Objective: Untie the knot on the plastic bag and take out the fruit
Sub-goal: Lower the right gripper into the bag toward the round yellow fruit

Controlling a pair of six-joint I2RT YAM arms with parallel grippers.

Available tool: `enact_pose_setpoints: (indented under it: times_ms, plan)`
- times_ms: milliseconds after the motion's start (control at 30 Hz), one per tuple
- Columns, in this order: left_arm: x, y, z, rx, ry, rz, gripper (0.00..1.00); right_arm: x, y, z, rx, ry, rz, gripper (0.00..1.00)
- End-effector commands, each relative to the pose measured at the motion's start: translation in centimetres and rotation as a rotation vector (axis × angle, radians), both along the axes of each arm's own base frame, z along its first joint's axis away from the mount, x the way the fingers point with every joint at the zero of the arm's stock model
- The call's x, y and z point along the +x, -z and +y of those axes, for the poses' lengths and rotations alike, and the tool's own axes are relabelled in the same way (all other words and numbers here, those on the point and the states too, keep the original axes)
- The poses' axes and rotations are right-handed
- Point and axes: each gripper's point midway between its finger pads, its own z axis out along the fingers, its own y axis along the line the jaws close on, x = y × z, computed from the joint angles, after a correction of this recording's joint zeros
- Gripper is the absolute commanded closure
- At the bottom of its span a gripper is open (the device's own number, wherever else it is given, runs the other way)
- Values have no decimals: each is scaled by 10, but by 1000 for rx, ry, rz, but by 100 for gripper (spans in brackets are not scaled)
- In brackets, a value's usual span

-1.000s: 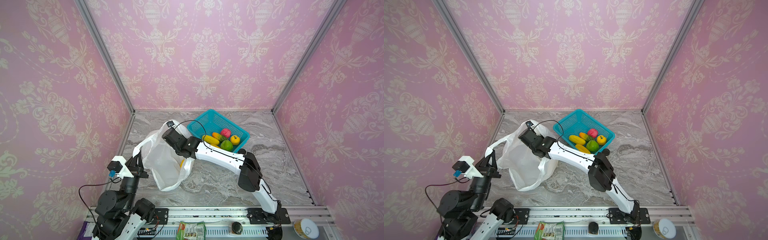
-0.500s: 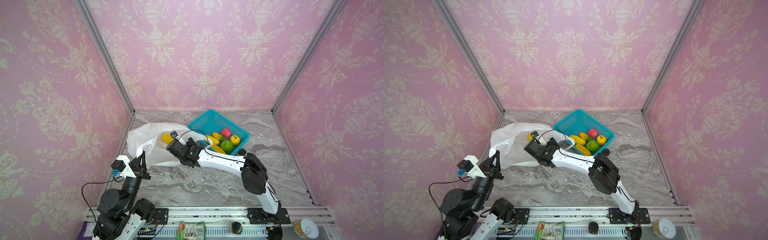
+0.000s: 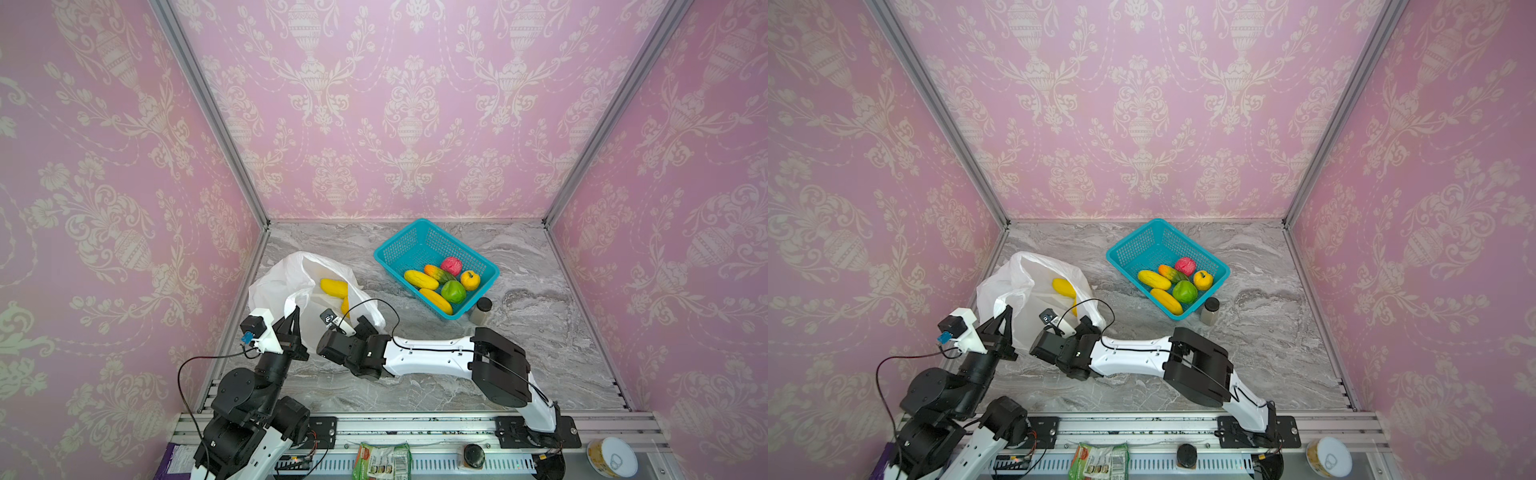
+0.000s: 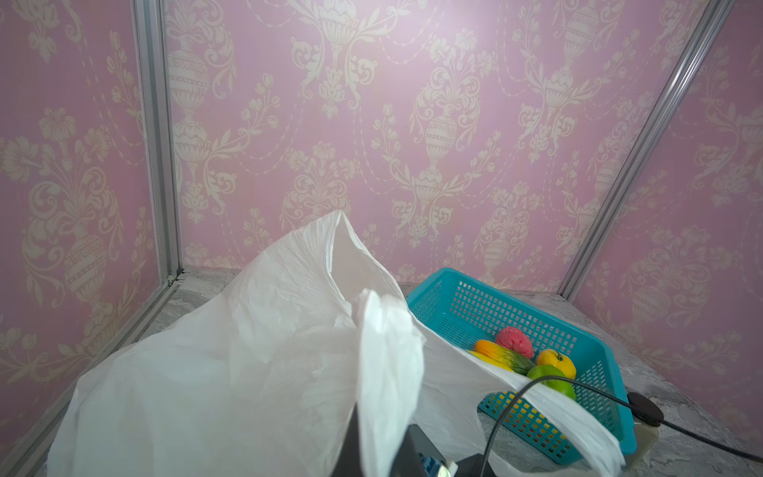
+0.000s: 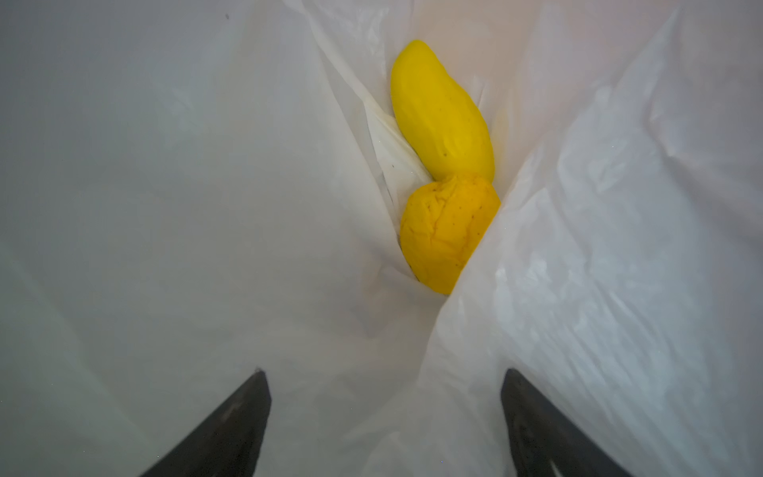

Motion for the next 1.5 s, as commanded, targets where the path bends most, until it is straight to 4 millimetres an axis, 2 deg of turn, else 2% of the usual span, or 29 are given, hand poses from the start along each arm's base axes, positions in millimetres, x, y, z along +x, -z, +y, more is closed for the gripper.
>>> enact_pose_setpoints:
  times_ms: [0,133,200,300,467,567,733,867,1100,1367,1467]
  plan:
    - [5,14,4,4,-38,26,100,9,29,-31,-32,144,-23,12]
    - [10,23,6,4,-61,37,100,5,37,-43,20,198,6,12]
    - [12,27,7,9,-73,45,100,5,34,-46,32,218,12,13]
    - [16,37,9,21,-96,62,100,5,13,-44,87,202,-7,13]
    - [23,53,6,22,-101,81,100,6,-37,-25,214,88,-59,14]
    - [23,52,5,22,-95,80,100,11,-47,-11,224,59,-74,14]
    - [21,50,2,24,-72,80,100,28,-28,7,175,79,-68,14]
    - [20,46,1,23,-61,72,100,50,-5,7,141,140,-31,13]
    - [20,47,-2,25,-44,72,100,76,11,3,128,189,-44,12]
    - [20,46,-4,33,-39,65,100,81,-8,9,142,155,-108,4]
    - [19,44,-3,34,-40,61,100,71,-21,21,187,89,-118,4]
